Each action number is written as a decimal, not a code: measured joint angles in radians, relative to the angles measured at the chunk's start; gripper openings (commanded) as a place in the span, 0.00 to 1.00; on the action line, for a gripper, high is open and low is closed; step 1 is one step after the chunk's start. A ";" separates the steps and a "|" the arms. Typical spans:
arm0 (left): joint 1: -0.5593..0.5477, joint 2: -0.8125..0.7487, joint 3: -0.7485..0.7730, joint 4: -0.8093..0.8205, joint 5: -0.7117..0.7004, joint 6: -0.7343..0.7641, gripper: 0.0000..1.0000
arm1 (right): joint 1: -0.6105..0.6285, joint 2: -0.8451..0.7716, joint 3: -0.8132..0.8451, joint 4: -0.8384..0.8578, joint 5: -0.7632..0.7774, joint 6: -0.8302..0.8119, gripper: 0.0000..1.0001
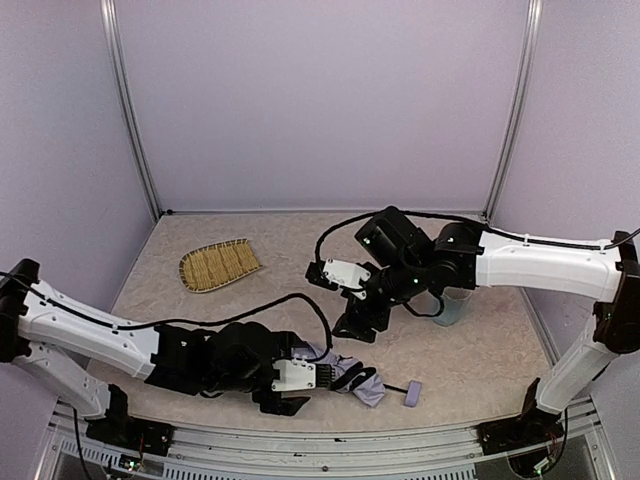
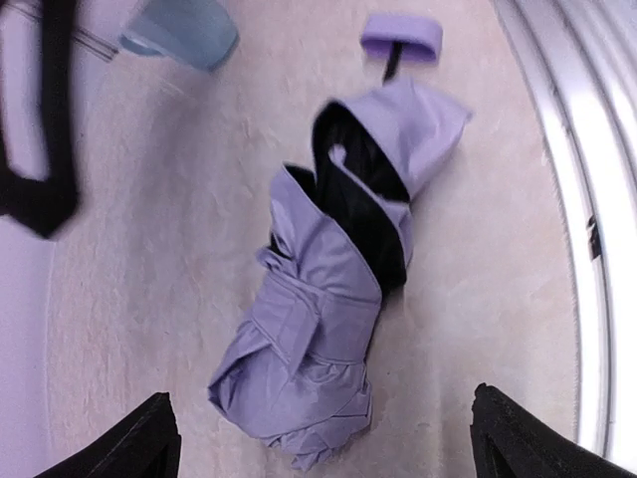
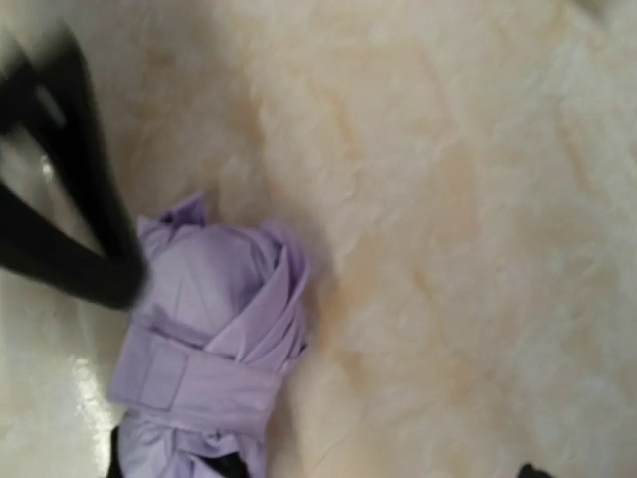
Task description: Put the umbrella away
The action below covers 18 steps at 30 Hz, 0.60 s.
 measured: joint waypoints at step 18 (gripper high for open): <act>0.306 -0.691 -0.138 0.081 -0.201 -0.711 0.96 | 0.295 0.446 0.275 -0.243 0.350 0.385 0.99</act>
